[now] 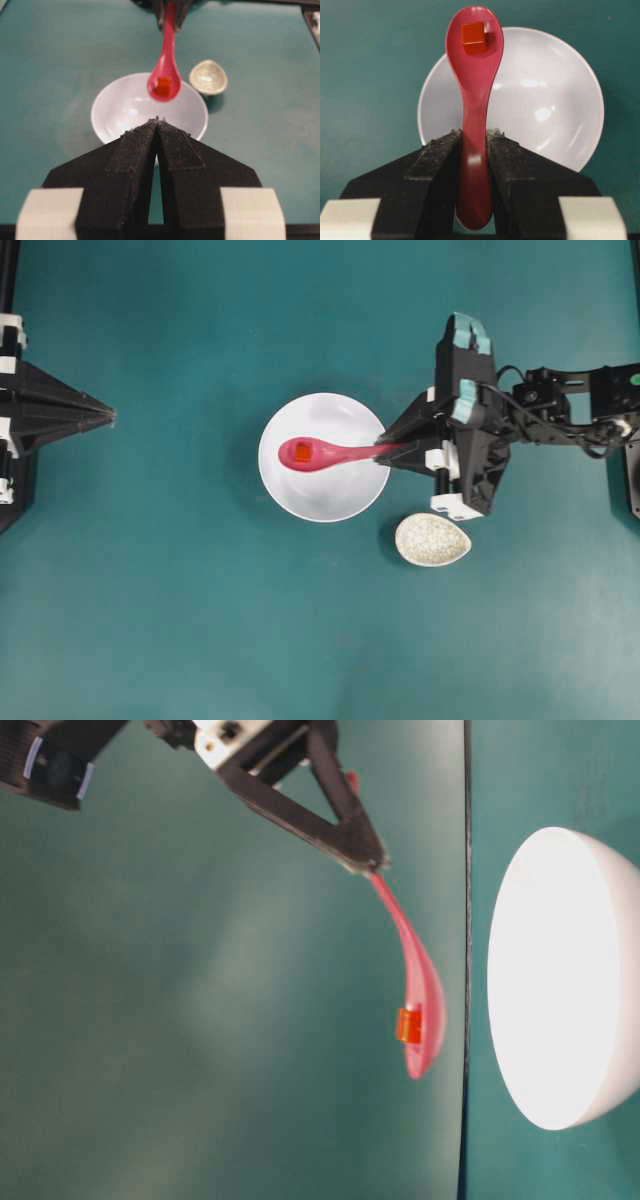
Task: Grip the spoon and scoop the red block from the bowl with right arm.
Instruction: 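Raise the spoon with the red cube up out of the bowl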
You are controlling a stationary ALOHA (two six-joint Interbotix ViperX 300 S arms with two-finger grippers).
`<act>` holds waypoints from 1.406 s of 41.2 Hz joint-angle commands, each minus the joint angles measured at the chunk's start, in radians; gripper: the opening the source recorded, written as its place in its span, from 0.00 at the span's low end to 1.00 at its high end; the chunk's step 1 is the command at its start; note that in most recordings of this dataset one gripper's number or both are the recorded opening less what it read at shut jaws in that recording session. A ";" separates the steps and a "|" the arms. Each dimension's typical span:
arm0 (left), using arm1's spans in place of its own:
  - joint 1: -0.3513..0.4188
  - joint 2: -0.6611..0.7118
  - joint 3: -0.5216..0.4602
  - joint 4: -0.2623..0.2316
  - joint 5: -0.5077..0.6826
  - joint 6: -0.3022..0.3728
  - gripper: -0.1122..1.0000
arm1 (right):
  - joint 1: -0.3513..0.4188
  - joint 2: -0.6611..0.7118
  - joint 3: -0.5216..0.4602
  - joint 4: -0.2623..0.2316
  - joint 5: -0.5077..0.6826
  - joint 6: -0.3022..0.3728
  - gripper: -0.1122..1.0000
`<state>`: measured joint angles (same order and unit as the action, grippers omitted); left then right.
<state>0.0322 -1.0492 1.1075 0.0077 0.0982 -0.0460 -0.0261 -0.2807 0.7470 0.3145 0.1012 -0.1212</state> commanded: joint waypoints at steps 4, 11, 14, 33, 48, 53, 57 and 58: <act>0.003 0.003 -0.034 0.003 -0.006 -0.002 0.10 | 0.000 -0.074 -0.041 -0.002 0.038 -0.003 0.32; 0.003 0.003 -0.034 0.003 -0.006 -0.002 0.10 | -0.014 -0.130 -0.060 -0.002 0.072 -0.003 0.32; 0.003 0.003 -0.034 0.003 -0.005 -0.002 0.10 | -0.020 -0.152 -0.071 -0.003 0.086 -0.003 0.32; 0.003 -0.054 -0.048 0.003 0.038 0.015 0.10 | -0.054 -0.184 -0.124 -0.006 0.143 -0.006 0.32; 0.003 -0.061 -0.049 0.003 0.069 0.014 0.10 | -0.054 -0.186 -0.127 -0.005 0.143 -0.006 0.32; 0.003 -0.061 -0.049 0.003 0.069 0.014 0.10 | -0.054 -0.184 -0.126 -0.006 0.149 -0.006 0.32; 0.003 -0.060 -0.049 0.003 0.069 0.014 0.10 | -0.054 -0.184 -0.126 -0.006 0.155 -0.008 0.32; 0.003 -0.060 -0.049 0.003 0.069 0.014 0.10 | -0.054 -0.184 -0.126 -0.006 0.156 -0.009 0.32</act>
<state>0.0322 -1.1137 1.0891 0.0092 0.1718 -0.0307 -0.0782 -0.4510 0.6504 0.3099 0.2562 -0.1273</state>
